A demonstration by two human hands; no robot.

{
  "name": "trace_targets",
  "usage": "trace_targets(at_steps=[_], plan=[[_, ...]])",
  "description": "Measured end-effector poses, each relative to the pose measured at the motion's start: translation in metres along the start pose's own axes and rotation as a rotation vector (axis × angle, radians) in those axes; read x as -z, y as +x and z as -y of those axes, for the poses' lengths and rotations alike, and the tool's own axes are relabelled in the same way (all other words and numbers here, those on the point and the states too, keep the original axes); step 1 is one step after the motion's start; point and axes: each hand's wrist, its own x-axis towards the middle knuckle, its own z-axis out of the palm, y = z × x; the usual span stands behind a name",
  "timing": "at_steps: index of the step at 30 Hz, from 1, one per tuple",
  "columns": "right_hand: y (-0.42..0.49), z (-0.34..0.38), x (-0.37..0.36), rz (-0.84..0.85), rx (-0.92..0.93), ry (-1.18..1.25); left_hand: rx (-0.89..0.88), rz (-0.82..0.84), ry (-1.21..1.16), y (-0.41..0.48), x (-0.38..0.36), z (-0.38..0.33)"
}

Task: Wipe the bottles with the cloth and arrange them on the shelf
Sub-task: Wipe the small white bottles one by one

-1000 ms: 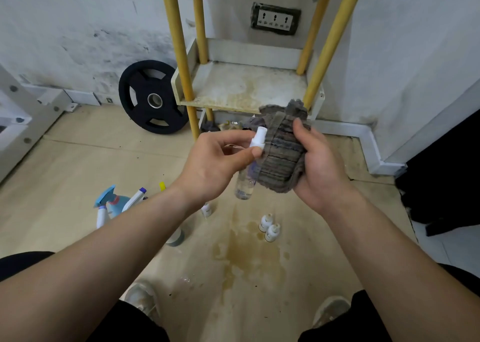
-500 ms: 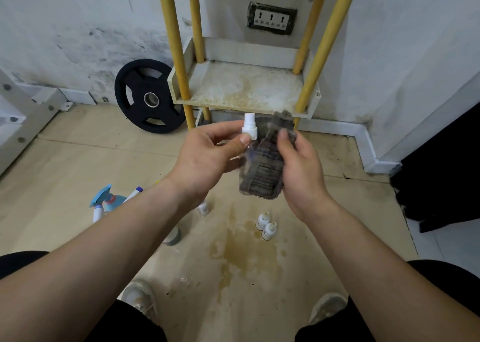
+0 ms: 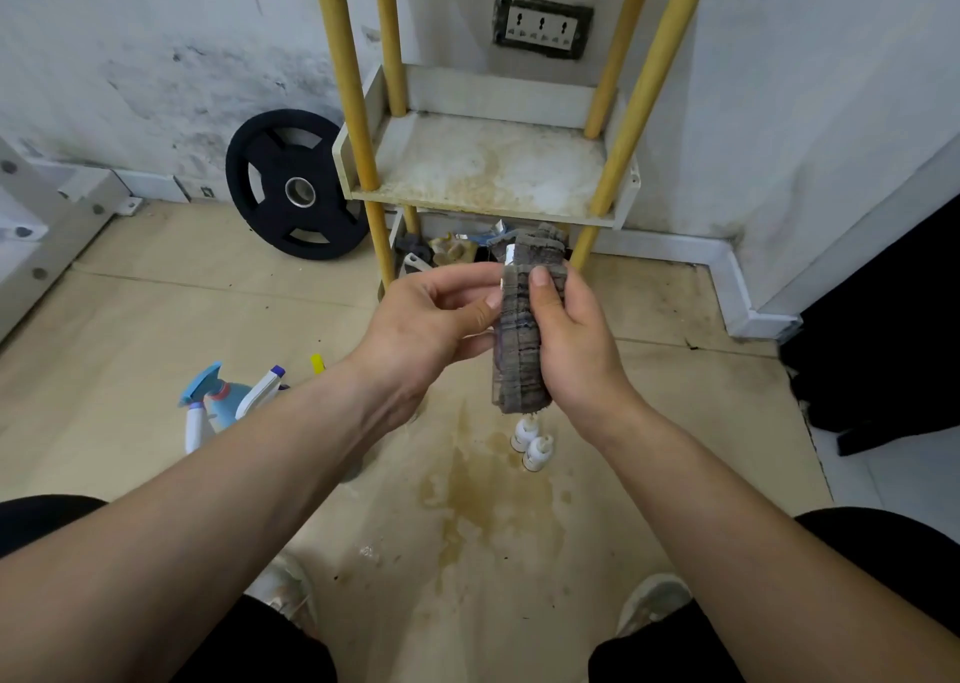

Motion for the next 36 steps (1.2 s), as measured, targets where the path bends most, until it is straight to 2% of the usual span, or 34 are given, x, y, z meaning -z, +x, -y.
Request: trace_targets(at_steps=[5,11,15,19,27,32,36], plan=[[-0.0030,-0.0004,-0.0046,0.069,0.019,-0.069,-0.020,-0.090,0.085,0.0026,-0.0022,0.0018],[-0.0024,-0.0025,-0.0034,-0.015,-0.077,0.060,0.023,-0.056,0.042,0.0003,-0.0059,0.0000],[0.0003,0.0000,-0.0006,-0.051,-0.076,0.091,0.109,-0.010,-0.059,0.0021,-0.0011,-0.0032],[-0.0008,-0.0031,-0.0018,-0.001,-0.033,0.006,0.174,0.012,-0.148,0.0033,0.0005,-0.0044],[-0.0038,-0.0043,-0.0030,0.085,-0.006,-0.106,0.138,0.026,-0.058,-0.0003,-0.0017,0.0001],[-0.0029,-0.0063,-0.0003,0.022,-0.020,-0.028,0.112,-0.004,0.023,-0.0016,-0.0043,-0.0032],[0.0004,-0.0042,0.0022,-0.028,-0.058,-0.008,0.137,0.021,-0.012,-0.0035,-0.0038,-0.0065]])
